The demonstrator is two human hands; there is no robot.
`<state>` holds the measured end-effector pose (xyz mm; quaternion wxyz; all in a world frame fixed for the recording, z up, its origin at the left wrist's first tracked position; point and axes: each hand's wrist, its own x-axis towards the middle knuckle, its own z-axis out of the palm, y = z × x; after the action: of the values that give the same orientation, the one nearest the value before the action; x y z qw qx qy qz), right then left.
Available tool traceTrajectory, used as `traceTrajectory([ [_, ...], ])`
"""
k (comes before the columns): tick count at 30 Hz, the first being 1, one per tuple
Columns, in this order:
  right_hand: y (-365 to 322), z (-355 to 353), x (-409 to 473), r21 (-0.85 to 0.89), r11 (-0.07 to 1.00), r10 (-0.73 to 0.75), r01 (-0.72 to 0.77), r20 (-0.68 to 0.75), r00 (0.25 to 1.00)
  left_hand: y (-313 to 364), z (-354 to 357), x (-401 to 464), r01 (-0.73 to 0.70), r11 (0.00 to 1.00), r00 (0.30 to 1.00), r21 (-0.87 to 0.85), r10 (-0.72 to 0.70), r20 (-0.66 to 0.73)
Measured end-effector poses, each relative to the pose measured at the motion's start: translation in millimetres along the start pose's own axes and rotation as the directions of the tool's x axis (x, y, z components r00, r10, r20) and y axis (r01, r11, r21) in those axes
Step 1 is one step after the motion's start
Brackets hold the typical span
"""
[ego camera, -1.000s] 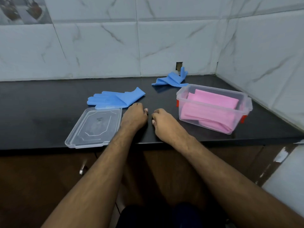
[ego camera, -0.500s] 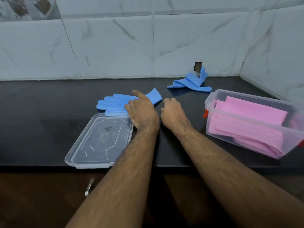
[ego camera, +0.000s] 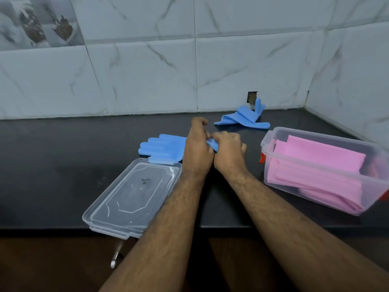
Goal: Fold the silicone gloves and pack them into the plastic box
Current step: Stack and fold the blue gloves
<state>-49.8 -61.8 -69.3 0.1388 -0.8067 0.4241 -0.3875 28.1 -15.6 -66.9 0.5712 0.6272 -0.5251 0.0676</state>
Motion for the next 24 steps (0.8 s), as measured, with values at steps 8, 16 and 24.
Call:
traceTrajectory([
  [8, -21, -32, -30, -0.406, 0.901, -0.198, 0.15, -0.077, 0.977, -29, -11, 12, 0.31, 0.686, 0.938, 0.658, -0.334, -0.094],
  [16, -31, -37, -81, -0.402, 0.874, -0.242, 0.272, 0.124, 0.962, -47, -13, 33, 0.216, 0.783, 0.953, 0.584, -0.299, 0.048],
  [24, -9, -66, -117, -0.319, 0.932, -0.047, 0.173, 0.365, 0.93, -52, -27, 37, 0.552, 0.805, 0.83, 0.22, -0.555, -0.052],
])
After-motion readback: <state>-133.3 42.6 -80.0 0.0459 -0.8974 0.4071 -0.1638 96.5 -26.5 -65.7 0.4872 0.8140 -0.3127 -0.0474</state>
